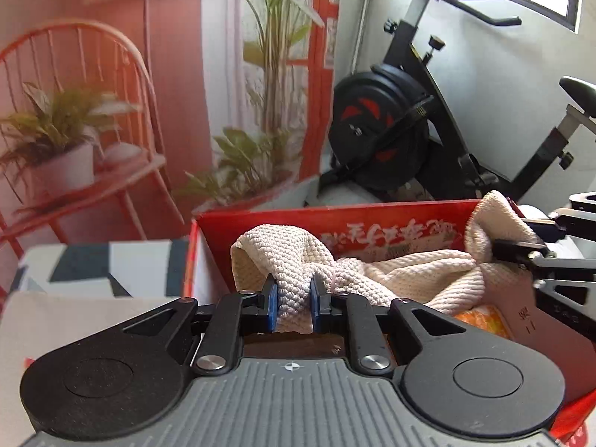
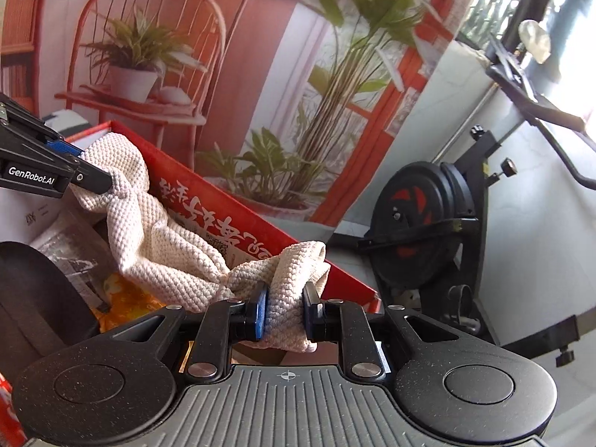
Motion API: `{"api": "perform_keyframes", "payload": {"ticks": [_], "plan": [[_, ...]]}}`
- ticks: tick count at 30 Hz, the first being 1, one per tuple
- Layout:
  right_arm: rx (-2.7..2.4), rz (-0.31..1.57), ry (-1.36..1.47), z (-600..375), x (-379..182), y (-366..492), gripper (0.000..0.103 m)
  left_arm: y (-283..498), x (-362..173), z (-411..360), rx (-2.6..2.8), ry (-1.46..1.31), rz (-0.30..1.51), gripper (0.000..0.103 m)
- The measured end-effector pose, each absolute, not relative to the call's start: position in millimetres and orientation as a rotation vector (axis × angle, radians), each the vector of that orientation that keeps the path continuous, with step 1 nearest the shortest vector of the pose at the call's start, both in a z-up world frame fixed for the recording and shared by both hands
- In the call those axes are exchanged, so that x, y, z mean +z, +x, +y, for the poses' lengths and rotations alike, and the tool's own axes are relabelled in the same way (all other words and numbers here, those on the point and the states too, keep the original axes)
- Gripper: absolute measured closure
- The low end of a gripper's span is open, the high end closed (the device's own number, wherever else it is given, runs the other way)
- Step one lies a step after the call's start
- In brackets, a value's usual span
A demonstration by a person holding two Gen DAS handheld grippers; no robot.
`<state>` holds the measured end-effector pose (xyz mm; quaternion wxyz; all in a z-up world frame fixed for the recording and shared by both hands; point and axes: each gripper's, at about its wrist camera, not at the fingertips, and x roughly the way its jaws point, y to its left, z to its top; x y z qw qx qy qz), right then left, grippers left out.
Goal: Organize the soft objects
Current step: 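Lower the towel into the box and open both grippers, then move both open grippers back to the clear bag of green cables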
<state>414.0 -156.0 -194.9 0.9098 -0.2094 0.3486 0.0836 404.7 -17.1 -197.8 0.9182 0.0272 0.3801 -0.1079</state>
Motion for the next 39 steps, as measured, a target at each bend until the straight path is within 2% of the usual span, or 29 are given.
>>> {"api": "perform_keyframes", "payload": {"ticks": [2, 4, 6, 8, 17, 25, 32, 39], "plan": [[0.175, 0.733, -0.441, -155.6, -198.2, 420.2, 0.083, 407.9, -197.4, -15.0, -0.244, 0.034, 0.794, 0.081], [0.177, 0.742, -0.442, -155.2, -200.3, 422.8, 0.076, 408.9, -195.0, -11.6, -0.259, 0.015, 0.782, 0.068], [0.178, 0.738, -0.433, -155.5, -199.5, 422.3, 0.067, 406.4, -191.1, -8.4, -0.253, -0.003, 0.762, 0.043], [0.172, 0.733, -0.43, -155.0, -196.6, 418.7, 0.061, 402.7, -185.8, -6.9, -0.245, -0.019, 0.738, 0.038], [0.176, 0.647, -0.272, -171.5, -168.2, 377.0, 0.051, 351.1, -155.1, -8.6, -0.32, -0.004, 0.669, 0.038], [0.141, 0.546, -0.132, -188.6, -155.0, 313.8, 0.051, 279.0, -148.7, 3.9, -0.377, 0.016, 0.636, 0.038], [0.15, 0.49, -0.07, -187.8, -156.9, 251.1, 0.05, 223.9, -166.8, 26.8, -0.407, 0.025, 0.637, 0.038], [0.172, 0.47, -0.028, -174.8, -175.9, 192.7, 0.051, 198.2, -208.6, 64.1, -0.381, -0.044, 0.72, 0.038]]}}
